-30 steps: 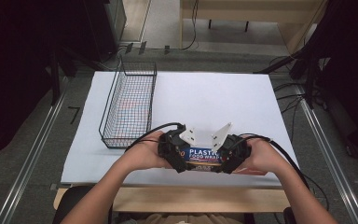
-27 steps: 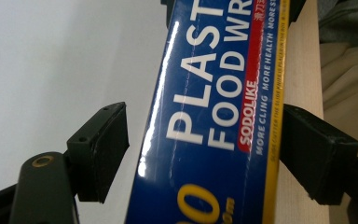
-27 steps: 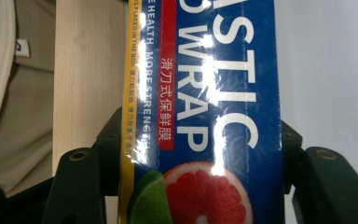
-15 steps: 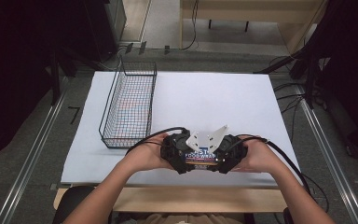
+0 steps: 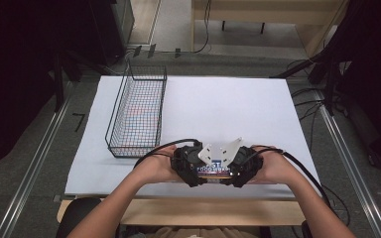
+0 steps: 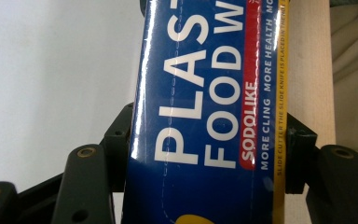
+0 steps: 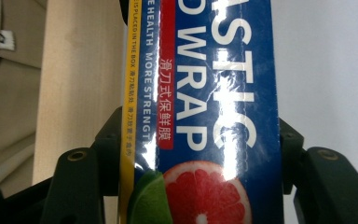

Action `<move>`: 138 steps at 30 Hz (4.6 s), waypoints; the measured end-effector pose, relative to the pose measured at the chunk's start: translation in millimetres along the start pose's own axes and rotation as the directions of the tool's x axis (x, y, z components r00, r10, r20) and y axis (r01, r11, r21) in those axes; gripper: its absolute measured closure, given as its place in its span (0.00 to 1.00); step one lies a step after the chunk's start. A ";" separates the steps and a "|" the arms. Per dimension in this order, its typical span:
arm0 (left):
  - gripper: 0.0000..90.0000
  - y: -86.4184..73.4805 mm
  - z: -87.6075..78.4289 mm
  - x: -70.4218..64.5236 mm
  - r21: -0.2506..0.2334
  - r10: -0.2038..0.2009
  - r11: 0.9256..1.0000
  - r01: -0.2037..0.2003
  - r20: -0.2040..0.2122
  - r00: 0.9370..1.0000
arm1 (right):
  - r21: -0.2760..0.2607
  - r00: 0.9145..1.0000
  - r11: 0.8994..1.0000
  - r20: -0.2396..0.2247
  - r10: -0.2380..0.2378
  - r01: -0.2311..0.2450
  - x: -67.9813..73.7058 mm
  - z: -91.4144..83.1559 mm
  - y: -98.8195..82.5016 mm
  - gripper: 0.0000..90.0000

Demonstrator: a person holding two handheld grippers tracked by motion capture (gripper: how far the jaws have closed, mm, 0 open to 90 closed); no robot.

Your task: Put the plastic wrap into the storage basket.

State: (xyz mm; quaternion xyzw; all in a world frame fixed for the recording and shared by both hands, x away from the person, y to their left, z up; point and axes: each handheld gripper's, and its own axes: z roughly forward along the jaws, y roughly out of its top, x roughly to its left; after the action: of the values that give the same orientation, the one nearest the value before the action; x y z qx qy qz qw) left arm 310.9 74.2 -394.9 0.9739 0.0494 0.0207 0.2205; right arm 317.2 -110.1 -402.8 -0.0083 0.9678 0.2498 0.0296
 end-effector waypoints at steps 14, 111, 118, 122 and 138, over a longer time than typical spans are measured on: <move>0.44 -9.6 -5.9 -2.2 0.012 -0.038 0.999 0.038 0.027 0.999 | -0.098 0.996 0.992 -0.048 0.070 -0.075 -7.0 -12.6 -15.9 0.24; 0.44 -81.4 -129.8 83.8 -0.191 -0.624 0.781 0.594 -0.227 0.747 | -0.217 0.920 0.920 0.154 0.361 -0.325 -34.6 -1.1 -84.8 0.21; 0.44 -86.1 -135.2 104.7 -0.232 -0.694 0.720 0.654 -0.254 0.673 | -0.209 0.920 0.922 0.152 0.360 -0.327 -36.0 1.4 -84.6 0.21; 0.44 -86.8 -136.4 116.2 -0.244 -0.717 0.697 0.674 -0.263 0.646 | -0.209 0.924 0.925 0.152 0.352 -0.318 -35.6 2.3 -84.0 0.21; 0.44 -105.8 -136.8 149.9 -0.313 -0.829 0.552 0.773 -0.307 0.468 | -0.205 0.926 0.927 0.145 0.347 -0.315 -35.4 3.3 -84.0 0.21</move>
State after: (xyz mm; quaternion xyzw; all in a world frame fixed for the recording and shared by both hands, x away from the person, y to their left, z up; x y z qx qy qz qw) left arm 442.2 243.4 -314.3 0.7899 0.5450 0.1271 0.2507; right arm 355.3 -181.9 -444.0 0.1757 0.9224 0.3363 0.0724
